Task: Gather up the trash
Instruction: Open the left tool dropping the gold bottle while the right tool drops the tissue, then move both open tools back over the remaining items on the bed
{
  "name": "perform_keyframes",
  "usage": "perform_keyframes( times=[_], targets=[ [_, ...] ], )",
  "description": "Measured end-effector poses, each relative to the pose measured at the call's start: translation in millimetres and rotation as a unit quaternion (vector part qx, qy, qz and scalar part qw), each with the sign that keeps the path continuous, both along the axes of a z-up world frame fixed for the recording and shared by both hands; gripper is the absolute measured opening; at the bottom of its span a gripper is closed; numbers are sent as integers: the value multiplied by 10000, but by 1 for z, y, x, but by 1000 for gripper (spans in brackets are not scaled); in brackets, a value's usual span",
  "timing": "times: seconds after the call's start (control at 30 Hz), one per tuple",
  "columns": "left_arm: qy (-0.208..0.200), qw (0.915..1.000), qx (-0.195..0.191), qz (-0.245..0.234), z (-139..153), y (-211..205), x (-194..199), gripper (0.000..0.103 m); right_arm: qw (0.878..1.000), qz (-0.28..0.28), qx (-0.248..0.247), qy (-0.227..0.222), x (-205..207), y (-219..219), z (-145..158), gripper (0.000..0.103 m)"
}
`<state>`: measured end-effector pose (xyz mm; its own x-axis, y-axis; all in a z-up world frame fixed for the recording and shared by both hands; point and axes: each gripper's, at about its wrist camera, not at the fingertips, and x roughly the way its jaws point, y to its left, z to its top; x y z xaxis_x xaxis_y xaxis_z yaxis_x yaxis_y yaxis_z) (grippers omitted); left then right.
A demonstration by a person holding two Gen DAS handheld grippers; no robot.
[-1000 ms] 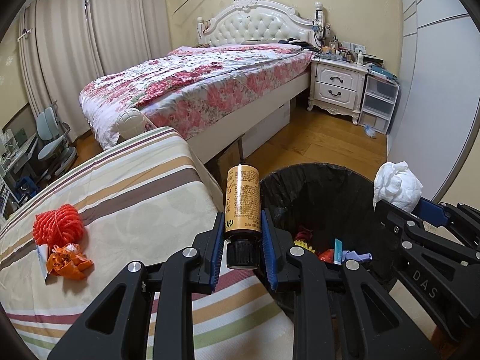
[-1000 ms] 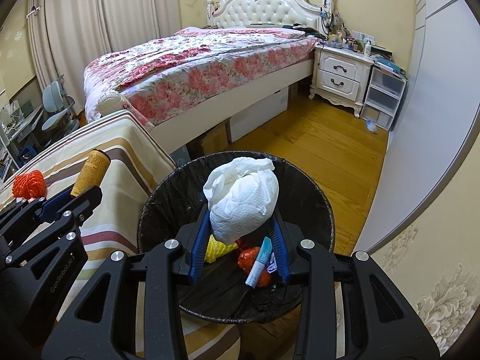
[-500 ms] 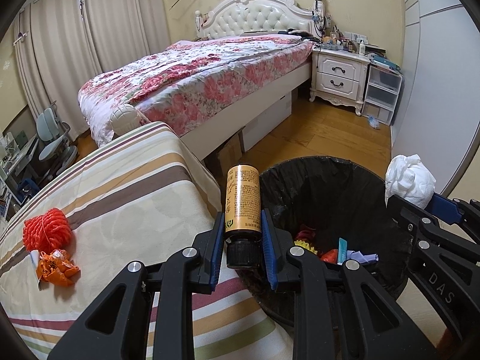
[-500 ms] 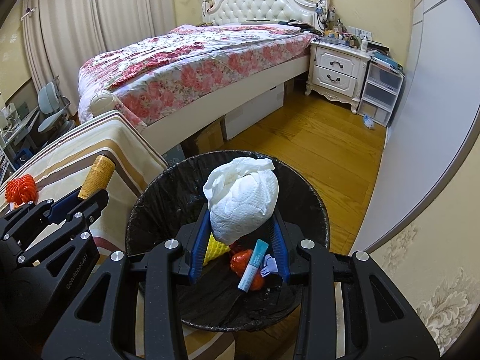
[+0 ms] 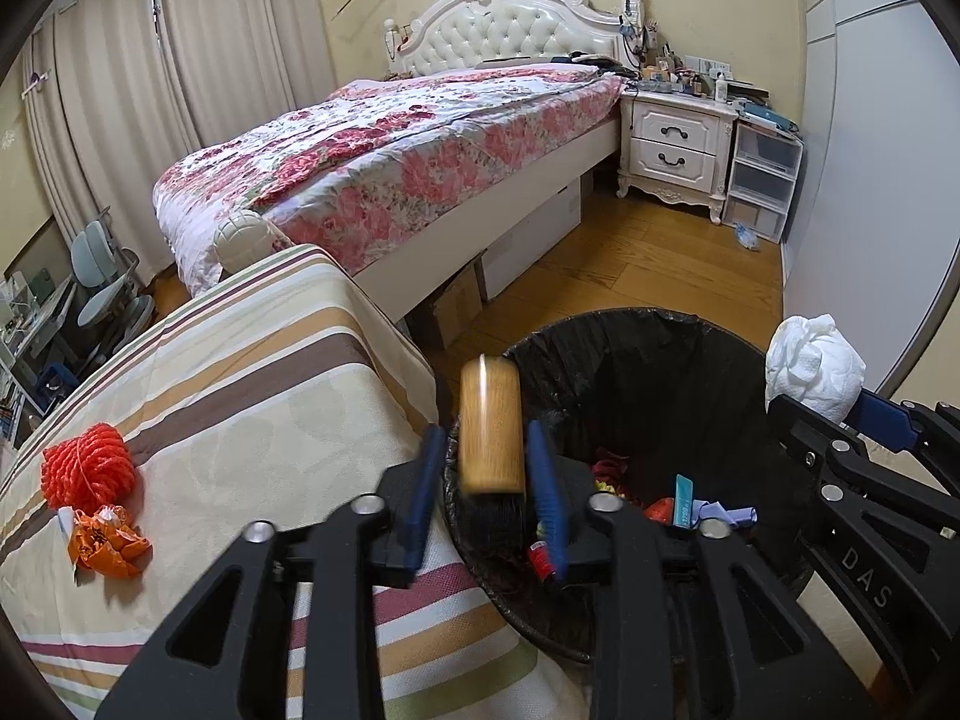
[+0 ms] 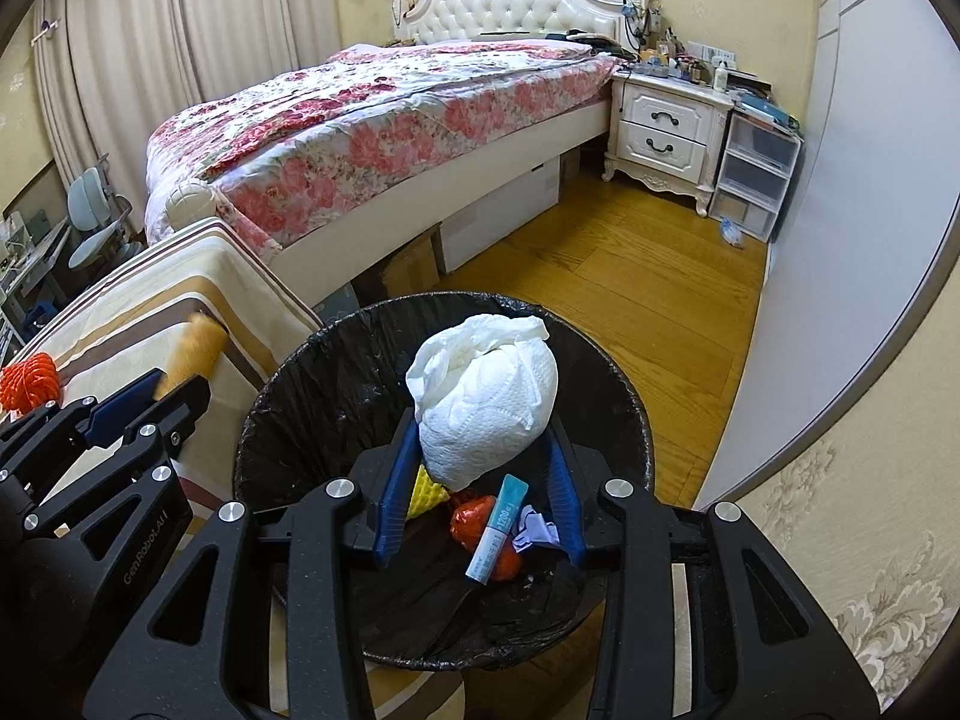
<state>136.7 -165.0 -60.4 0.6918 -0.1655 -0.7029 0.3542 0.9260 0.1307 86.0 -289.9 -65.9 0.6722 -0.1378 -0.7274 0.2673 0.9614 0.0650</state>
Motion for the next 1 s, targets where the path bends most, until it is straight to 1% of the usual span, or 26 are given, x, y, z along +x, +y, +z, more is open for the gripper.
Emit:
perform_keyframes(
  times=[0.03, 0.13, 0.17, 0.2, 0.37, 0.57, 0.63, 1.0],
  targets=[
    [-25, 10000, -9, 5, 1, 1, -1, 45, 10000, -16, -17, -6, 0, 0, 0, 46],
    [-94, 10000, 27, 5, 2, 1, -2, 53, 10000, -52, -28, -29, -1, -1, 1, 48],
    [-109, 9999, 35, 10, 3, 1, -2, 58, 10000, -66, -25, -35, -2, -1, 2, 48],
    [-119, 9999, 33, 20, 3, 2, -2, 61, 10000, -83, -26, -44, -2, -1, 3, 49],
    [-109, 9999, -31, 115, 7, 11, -3, 67, 9999, -108, -51, -102, -6, 1, 8, 52],
    [-186, 9994, -8, 299, 12, 35, -11, 68, 9999, -6, -22, -158, -14, 17, 13, 54],
    [-164, 9990, -24, 422, 12, 50, -14, 68, 9998, 67, 11, -159, -16, 25, 13, 54],
    [-108, 9935, -10, 1130, 11, 131, -32, 68, 9969, 779, 91, -70, -15, 93, 10, 56]
  ],
)
